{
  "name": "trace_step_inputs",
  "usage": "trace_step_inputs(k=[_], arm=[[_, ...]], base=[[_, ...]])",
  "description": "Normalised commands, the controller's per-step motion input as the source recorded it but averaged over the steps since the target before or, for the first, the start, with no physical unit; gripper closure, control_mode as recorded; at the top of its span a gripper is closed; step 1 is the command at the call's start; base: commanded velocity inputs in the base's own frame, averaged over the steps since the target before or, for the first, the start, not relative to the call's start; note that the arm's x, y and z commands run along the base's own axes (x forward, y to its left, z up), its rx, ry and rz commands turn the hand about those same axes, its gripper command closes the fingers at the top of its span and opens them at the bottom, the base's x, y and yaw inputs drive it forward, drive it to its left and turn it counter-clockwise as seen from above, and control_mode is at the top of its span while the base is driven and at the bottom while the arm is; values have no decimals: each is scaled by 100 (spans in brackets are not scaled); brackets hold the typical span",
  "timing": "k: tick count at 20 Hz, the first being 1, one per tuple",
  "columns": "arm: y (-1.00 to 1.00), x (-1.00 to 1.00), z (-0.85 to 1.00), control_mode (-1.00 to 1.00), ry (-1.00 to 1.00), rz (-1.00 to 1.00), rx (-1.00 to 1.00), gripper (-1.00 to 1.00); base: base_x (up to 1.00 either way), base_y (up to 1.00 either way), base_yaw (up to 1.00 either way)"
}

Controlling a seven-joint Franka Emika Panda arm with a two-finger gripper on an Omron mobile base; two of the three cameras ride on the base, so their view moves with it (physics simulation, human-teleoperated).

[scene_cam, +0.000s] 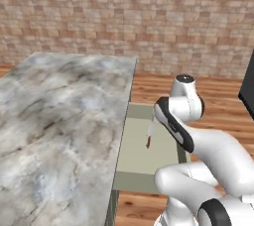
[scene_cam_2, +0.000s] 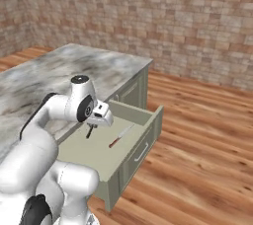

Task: Pick up the metallic utensils from the counter and place them in the open drawer. Make sure not to pick up any wooden utensils.

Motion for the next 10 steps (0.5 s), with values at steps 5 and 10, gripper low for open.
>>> trace_step_inputs(k=[5,10], arm=[[28,49,-86,-100,16,2,0,100],[15,33,-82,-100,13,0,0,100]], base=[[0,0,0],[0,0,0]])
